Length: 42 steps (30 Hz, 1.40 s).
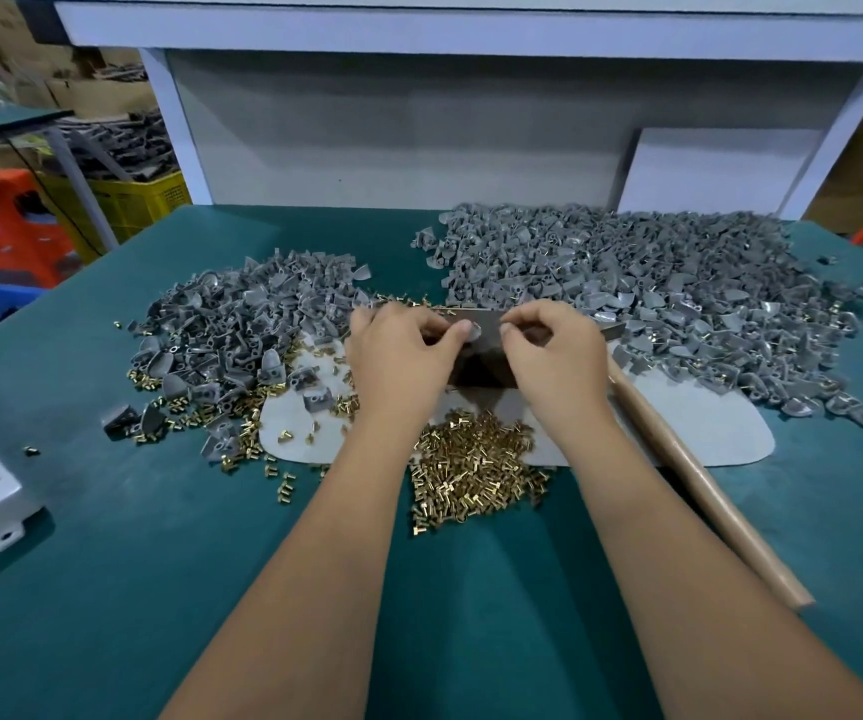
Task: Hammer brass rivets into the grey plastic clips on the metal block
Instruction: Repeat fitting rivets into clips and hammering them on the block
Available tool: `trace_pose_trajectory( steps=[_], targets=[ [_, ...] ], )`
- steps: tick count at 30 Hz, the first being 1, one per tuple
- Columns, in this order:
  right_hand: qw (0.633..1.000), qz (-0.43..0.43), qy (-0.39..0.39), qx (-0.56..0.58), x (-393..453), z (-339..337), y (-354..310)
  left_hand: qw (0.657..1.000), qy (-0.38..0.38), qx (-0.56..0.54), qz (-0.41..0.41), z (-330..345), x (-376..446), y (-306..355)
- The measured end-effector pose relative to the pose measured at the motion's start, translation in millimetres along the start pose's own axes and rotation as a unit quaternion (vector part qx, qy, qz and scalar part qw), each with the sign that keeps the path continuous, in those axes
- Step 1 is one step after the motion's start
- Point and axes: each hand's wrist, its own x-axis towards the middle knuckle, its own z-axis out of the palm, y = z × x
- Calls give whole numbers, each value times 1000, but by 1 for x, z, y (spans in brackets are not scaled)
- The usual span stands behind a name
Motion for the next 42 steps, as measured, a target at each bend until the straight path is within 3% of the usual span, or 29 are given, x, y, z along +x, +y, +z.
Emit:
trace_pose_trajectory(
  steps=[5, 10, 24, 32, 38, 42],
  targets=[
    [1000, -6, -18, -11, 2, 4, 0, 998, -2, -64, -25, -2, 1, -2],
    [997, -41, -58, -40, 6, 9, -6, 998, -50, -31, 15, -1, -3, 2],
    [991, -59, -75, -97, 10, 11, -4, 998, -50, -28, 26, 0, -4, 1],
    [956, -150, -130, -218, 19, 6, -10, 998, -54, 3, 23, 1, -4, 2],
    [956, -64, -139, -251, 24, 10, -18, 998, -48, 8, 36, 2, -3, 1],
    [971, -64, -119, -200, 16, 9, -13, 998, -60, -9, 34, 1, -2, 1]
  ],
)
